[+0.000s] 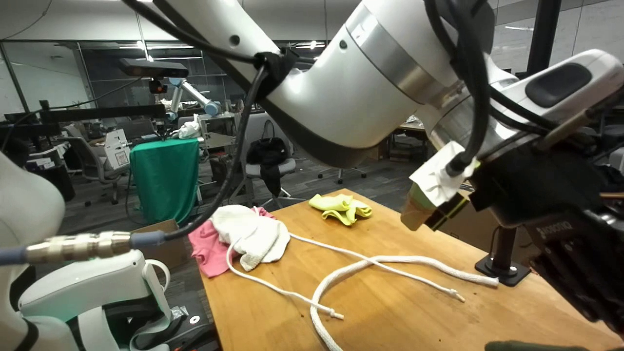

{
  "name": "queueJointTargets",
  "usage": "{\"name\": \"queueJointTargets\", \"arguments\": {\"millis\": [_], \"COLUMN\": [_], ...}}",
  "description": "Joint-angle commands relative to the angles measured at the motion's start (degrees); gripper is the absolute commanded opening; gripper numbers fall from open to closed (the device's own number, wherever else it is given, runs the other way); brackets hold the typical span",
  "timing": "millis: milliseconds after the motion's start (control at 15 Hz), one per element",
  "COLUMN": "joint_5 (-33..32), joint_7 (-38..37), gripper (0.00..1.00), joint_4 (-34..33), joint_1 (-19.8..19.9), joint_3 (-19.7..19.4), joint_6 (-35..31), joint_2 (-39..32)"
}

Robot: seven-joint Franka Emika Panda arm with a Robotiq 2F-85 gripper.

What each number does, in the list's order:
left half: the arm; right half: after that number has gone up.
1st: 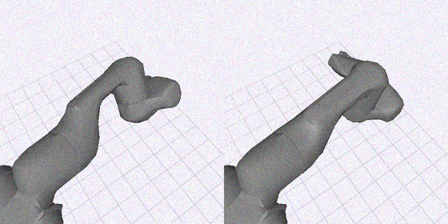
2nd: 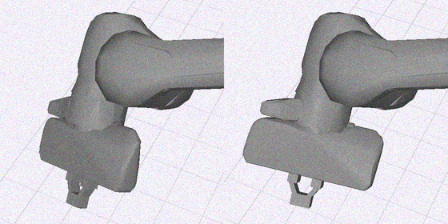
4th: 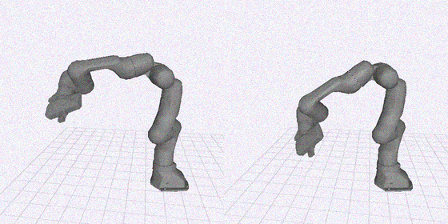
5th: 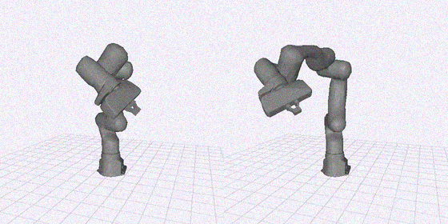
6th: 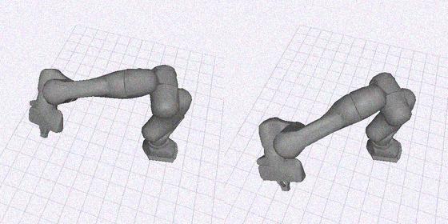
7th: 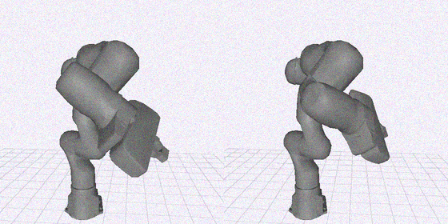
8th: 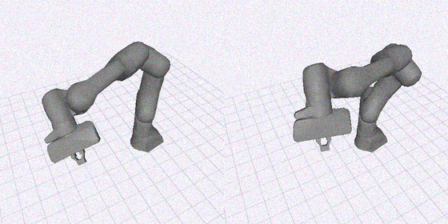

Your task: Separate all the items on the table.

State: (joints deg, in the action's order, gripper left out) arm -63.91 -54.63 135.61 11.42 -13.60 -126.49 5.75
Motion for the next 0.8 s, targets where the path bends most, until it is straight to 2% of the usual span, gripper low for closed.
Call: {"name": "queueJointTargets", "arguments": {"millis": [0,267,333,400,533,733], "joint_5": [-0.8,-3.4,-4.7,-5.9,-8.5,-8.5], "joint_7": [-3.2,-9.6,-12.2,-14.2,-17.5,-18.2], "gripper": [0.08,0.08,0.43,0.44,0.57,0.81], "joint_4": [-0.9,-3.0,-3.5,-4.1,-4.9,-5.3], "joint_1": [2.0,3.4,3.5,3.5,3.2,3.0], "joint_3": [-0.4,-0.9,-0.8,-0.8,-0.7,-0.7], "joint_6": [2.7,5.5,6.6,7.8,10.8,12.8], "joint_2": [-0.9,-3.0,-3.4,-3.9,-4.9,-6.0]}}
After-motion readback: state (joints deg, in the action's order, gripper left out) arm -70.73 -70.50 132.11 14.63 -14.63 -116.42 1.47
